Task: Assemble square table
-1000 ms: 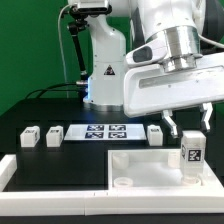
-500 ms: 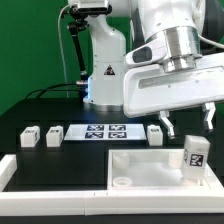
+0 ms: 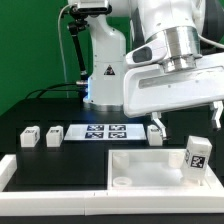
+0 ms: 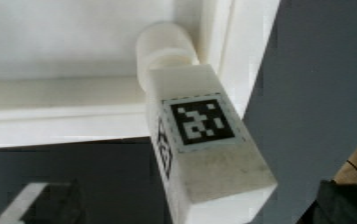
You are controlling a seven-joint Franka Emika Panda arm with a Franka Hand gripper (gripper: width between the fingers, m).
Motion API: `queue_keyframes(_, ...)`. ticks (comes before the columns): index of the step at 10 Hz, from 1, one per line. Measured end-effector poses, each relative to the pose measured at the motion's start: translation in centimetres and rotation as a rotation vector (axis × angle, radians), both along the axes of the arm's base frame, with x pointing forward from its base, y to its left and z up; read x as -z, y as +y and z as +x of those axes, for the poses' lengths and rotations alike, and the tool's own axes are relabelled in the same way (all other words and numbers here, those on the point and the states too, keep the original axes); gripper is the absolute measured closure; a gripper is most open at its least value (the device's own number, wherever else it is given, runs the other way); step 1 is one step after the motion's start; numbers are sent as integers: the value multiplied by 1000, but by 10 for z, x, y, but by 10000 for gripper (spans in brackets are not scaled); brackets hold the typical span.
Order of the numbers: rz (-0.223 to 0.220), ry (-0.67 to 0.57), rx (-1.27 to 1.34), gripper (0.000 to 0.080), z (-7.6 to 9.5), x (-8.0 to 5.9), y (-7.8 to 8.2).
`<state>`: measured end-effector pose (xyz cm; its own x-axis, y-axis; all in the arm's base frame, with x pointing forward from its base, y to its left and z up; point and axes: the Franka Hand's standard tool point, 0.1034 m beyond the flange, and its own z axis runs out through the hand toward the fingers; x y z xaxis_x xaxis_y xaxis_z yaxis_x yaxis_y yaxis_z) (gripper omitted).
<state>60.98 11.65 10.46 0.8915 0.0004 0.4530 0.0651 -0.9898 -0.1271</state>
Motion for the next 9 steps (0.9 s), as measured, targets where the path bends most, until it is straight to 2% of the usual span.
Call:
queue_keyframes(6, 3, 11, 3, 151, 0, 0, 1)
queue_keyframes(8, 27, 115, 24, 151, 5, -1, 16)
queue_keyframes(9, 25, 125, 26, 151, 4, 5, 17)
